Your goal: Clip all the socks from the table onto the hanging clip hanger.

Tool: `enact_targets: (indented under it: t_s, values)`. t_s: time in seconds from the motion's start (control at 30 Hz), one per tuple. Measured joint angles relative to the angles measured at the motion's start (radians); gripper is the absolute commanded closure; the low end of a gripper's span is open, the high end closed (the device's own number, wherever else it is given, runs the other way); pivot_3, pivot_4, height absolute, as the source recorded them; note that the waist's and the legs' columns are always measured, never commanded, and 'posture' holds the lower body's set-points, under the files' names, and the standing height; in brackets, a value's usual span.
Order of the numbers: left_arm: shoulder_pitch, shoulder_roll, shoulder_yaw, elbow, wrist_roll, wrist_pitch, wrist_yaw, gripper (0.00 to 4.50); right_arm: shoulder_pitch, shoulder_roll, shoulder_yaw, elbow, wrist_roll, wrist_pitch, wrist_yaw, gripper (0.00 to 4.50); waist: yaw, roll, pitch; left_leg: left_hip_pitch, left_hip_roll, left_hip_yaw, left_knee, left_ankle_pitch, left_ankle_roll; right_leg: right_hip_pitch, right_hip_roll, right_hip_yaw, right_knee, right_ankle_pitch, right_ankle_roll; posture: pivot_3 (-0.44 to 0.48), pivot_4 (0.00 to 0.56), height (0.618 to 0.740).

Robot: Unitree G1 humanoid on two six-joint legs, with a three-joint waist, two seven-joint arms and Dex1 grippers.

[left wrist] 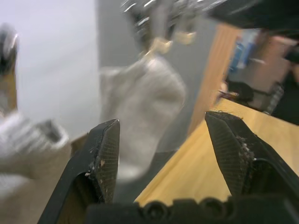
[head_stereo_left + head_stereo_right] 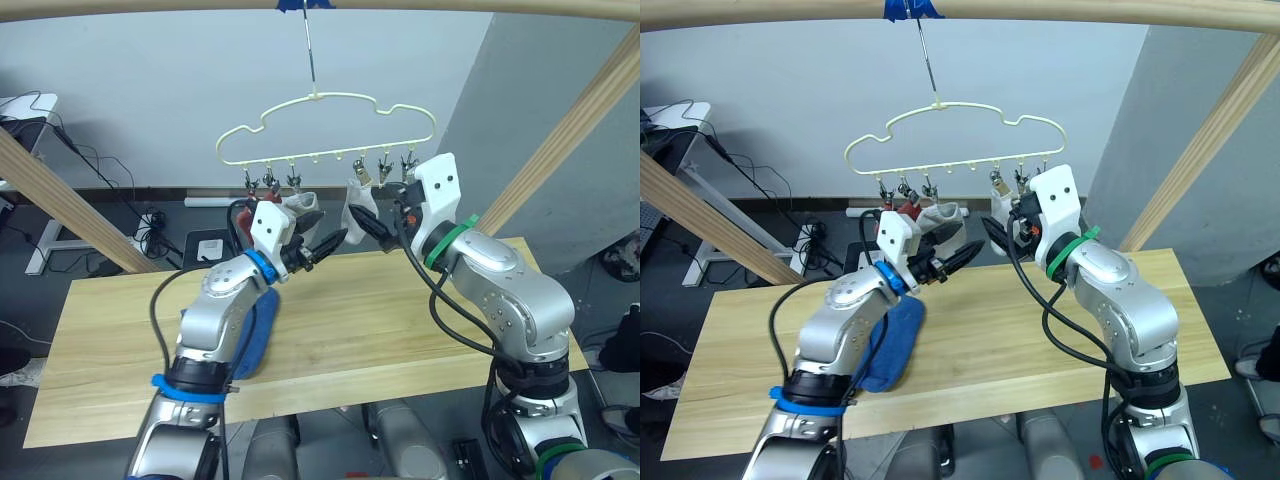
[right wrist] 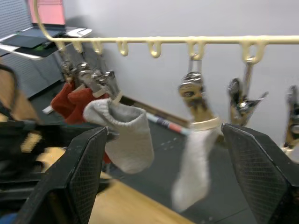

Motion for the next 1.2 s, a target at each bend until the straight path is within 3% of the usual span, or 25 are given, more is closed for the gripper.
enact_targets:
  t_s: [0.17,1.2]
  values:
    - [-0.009,0.052,0.003,-0.077,-0.024,0.039,-0.047,1.27,0.0,0.017,0.0,0.024,-0.042,-0.064,-0.039,2.31,0.001,0.0,0.0,0.0,0.0,0.0,0.0,0.0,0.0,0.0,0.0,0.0,0.0,0.0,0.0,-0.184,0.255,0.74]
    - [-0.033,0.097,0.004,-0.112,-0.046,0.066,-0.07,1.27,-0.128,0.094,0.008,0.352,-0.162,-0.271,-0.071,2.31,0.003,0.0,0.0,0.0,0.0,0.0,0.0,0.0,0.0,0.0,0.0,0.0,0.001,0.001,-0.002,-0.169,0.247,0.74]
